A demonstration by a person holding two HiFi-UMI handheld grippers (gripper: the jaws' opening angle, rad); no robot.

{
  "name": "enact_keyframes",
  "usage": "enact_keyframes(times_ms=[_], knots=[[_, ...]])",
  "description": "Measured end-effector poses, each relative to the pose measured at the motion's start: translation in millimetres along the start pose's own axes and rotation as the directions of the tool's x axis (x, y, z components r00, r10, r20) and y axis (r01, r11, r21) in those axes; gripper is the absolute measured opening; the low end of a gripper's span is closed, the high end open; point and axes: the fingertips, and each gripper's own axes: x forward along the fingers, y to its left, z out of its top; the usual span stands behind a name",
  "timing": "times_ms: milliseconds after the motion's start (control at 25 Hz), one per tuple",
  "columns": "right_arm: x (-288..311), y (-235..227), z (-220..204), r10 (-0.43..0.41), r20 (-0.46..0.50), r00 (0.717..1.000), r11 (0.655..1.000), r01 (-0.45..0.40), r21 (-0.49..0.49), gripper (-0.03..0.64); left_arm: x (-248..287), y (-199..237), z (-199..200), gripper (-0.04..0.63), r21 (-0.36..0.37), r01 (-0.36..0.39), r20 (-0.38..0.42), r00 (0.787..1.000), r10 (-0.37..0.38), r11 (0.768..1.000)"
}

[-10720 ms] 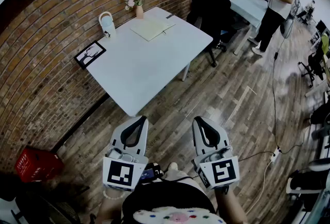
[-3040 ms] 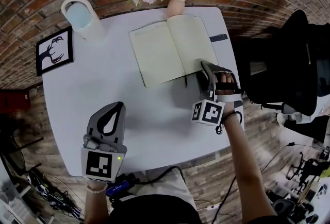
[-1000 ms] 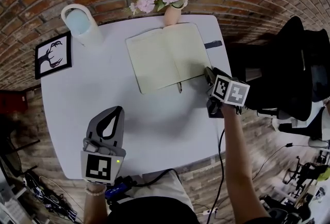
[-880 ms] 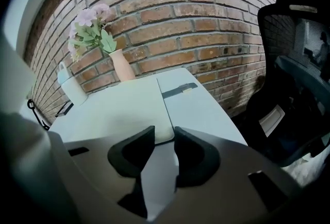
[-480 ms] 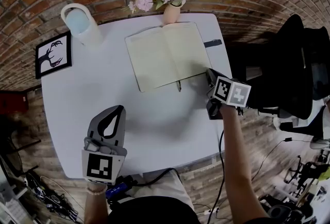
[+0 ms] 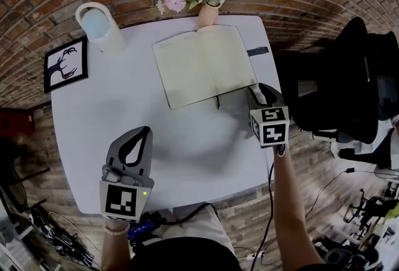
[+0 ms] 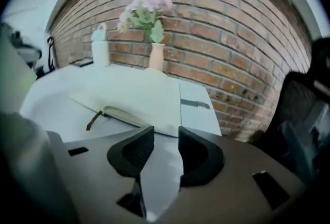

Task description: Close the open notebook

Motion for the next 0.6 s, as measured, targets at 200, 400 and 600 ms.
enact_keyframes(times_ms=[200, 400, 600], knots=[[-5.7, 25.1, 11.4, -0.064, 0.039, 0.997, 0.872, 0.074, -0.484, 0.161, -0.9, 0.4, -0.9, 0.017, -0.003, -0.002, 0.001, 1.0, 0.002, 1.0], [3.4, 43.3, 11.7, -0.069, 0.033, 0.997, 0.656, 0.07, -0.752, 0.172, -0.9, -0.2, -0.8, 0.017, -0.002, -0.005, 0.005, 1.0, 0.005, 1.0], [9.4, 49.0, 11.4, -0.054, 0.01, 0.998, 0.553, 0.038, -0.832, 0.172, -2.2, 1.6, -1.6, 0.017, -0.005, -0.011, 0.004, 1.0, 0.011, 1.0]])
